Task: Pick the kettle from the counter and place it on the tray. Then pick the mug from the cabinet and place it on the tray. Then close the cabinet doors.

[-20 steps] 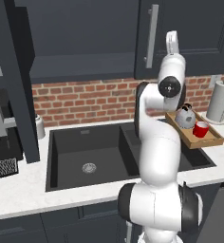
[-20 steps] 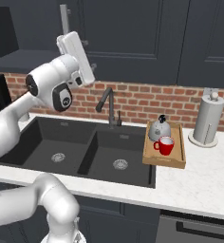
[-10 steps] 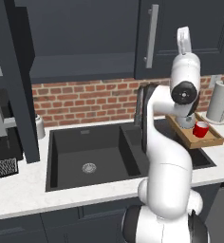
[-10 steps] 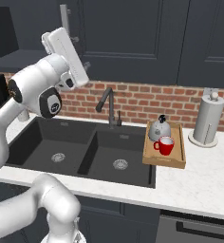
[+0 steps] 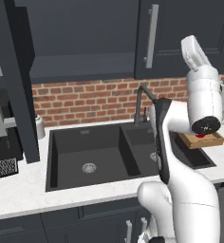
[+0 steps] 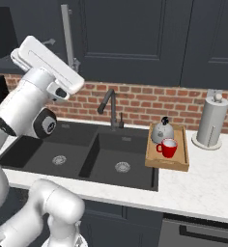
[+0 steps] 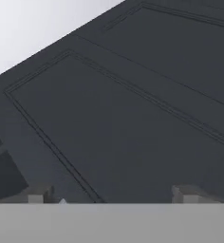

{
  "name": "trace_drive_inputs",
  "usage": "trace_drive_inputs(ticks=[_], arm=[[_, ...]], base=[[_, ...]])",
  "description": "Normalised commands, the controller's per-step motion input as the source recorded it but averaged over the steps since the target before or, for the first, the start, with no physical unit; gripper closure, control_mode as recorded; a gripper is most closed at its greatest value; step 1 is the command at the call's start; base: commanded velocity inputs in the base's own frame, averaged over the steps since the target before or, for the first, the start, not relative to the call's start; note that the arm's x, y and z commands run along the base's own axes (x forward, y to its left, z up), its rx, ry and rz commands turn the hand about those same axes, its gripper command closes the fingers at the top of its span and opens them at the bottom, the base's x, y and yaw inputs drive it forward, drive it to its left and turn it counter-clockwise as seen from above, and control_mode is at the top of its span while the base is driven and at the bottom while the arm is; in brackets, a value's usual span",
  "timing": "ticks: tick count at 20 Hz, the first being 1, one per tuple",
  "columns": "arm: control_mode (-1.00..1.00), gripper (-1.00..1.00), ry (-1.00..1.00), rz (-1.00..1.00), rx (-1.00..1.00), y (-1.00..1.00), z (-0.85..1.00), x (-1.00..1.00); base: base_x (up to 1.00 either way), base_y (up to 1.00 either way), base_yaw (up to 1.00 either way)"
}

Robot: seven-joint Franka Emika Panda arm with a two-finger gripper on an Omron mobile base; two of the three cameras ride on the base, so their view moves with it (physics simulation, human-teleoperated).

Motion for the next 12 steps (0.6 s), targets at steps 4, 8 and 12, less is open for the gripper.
trace_drive_inputs(ticks=[4, 8, 12], arm=[[-1.00, -1.00, 0.00, 0.00, -0.55, 0.00, 0.05, -0.69], [-1.00, -1.00, 0.00, 0.00, -0.59, 0.00, 0.10, -0.64], [-1.00, -1.00, 0.10, -0.02, -0.63, 0.02, 0.16, -0.49]], base=[[0.00, 0.00, 0.00], [0.00, 0.00, 0.00], [0.00, 0.00, 0.00]])
